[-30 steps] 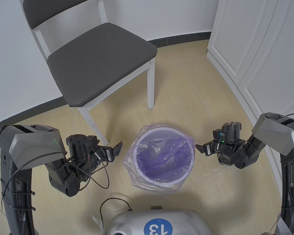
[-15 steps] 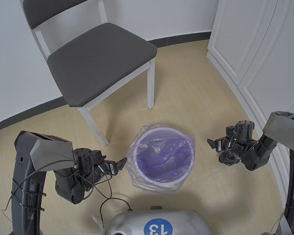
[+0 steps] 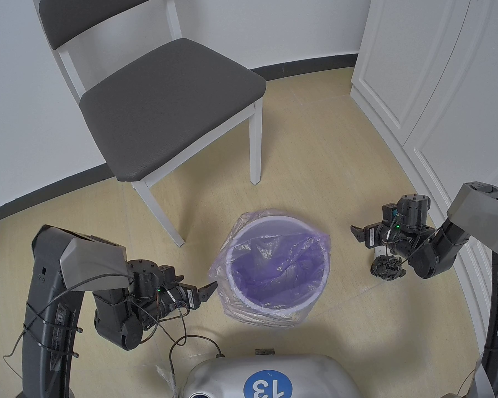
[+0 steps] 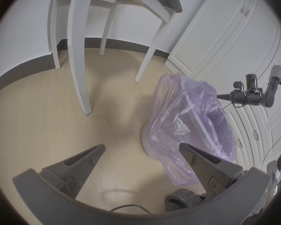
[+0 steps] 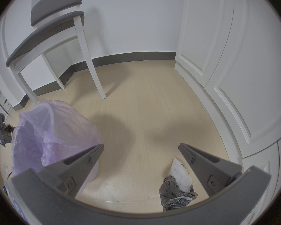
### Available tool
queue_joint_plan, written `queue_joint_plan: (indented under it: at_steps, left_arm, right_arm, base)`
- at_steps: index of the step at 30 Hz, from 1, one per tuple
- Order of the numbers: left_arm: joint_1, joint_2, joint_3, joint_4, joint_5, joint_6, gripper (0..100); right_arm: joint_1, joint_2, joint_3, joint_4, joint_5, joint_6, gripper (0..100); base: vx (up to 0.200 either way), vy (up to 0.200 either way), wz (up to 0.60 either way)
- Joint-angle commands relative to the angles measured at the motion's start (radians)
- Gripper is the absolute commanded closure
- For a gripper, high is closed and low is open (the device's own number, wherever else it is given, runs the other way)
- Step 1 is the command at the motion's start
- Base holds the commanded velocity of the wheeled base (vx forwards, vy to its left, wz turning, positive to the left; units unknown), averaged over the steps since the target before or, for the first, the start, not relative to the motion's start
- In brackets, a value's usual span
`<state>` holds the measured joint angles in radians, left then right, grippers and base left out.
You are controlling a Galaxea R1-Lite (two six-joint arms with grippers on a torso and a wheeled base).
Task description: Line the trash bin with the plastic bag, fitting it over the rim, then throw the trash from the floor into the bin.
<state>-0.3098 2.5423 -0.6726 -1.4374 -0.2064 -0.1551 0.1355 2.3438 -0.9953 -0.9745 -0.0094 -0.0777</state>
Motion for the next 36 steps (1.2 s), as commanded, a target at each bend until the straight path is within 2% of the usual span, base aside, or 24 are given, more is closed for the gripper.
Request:
queue_joint_plan:
  at_steps: [1,3,6,10,16,21,25,29,31,32,36]
  left_arm:
    - [0.009,0.042,-0.108,0.06,-0.007,0.052,0]
    - [0.02,0.044,-0.16,0.118,-0.005,0.069,0]
    - [0.051,0.055,-0.332,0.359,0.002,0.098,0]
    - [0.074,0.078,-0.498,0.535,0.002,0.104,0]
    - [0.074,0.116,-0.688,0.707,0.005,0.126,0]
    - [0.067,0.167,-0.782,0.738,0.005,0.144,0]
    - [0.064,0.157,-0.763,0.738,0.008,0.155,0]
    - [0.097,0.087,-0.633,0.693,0.016,0.19,0]
    - [0.1,0.076,-0.616,0.684,0.016,0.19,0]
    - [0.118,0.027,-0.512,0.608,0.015,0.184,0]
    - [0.158,-0.043,-0.341,0.428,0.015,0.177,0]
  right_arm:
    - [0.004,0.009,-0.051,0.033,0.0,-0.001,0]
    - [0.006,0.012,-0.063,0.045,0.0,-0.001,0]
    - [0.006,0.032,-0.109,0.069,0.0,-0.002,0]
    - [0.007,0.042,-0.161,0.111,0.0,-0.005,0]
    - [0.018,0.065,-0.209,0.151,0.0,-0.007,0]
    - [0.03,0.072,-0.215,0.154,-0.001,-0.011,0]
    - [0.03,0.072,-0.21,0.154,-0.001,-0.021,0]
    - [0.032,0.066,-0.178,0.145,-0.001,-0.022,0]
    - [0.032,0.065,-0.175,0.145,-0.001,-0.022,0]
    - [0.039,0.063,-0.166,0.14,-0.003,-0.021,0]
    - [0.073,0.074,-0.151,0.151,-0.004,-0.013,0]
  base:
    - [0.0,0.0,0.0]
    - [0.0,0.0,0.0]
    - [0.0,0.0,0.0]
    - [0.0,0.0,0.0]
    - [0.0,0.0,0.0]
    - [0.0,0.0,0.0]
    - [0.0,0.0,0.0]
    - [0.0,0.0,0.0]
    - [0.0,0.0,0.0]
    - [0.0,0.0,0.0]
    - [0.0,0.0,0.0]
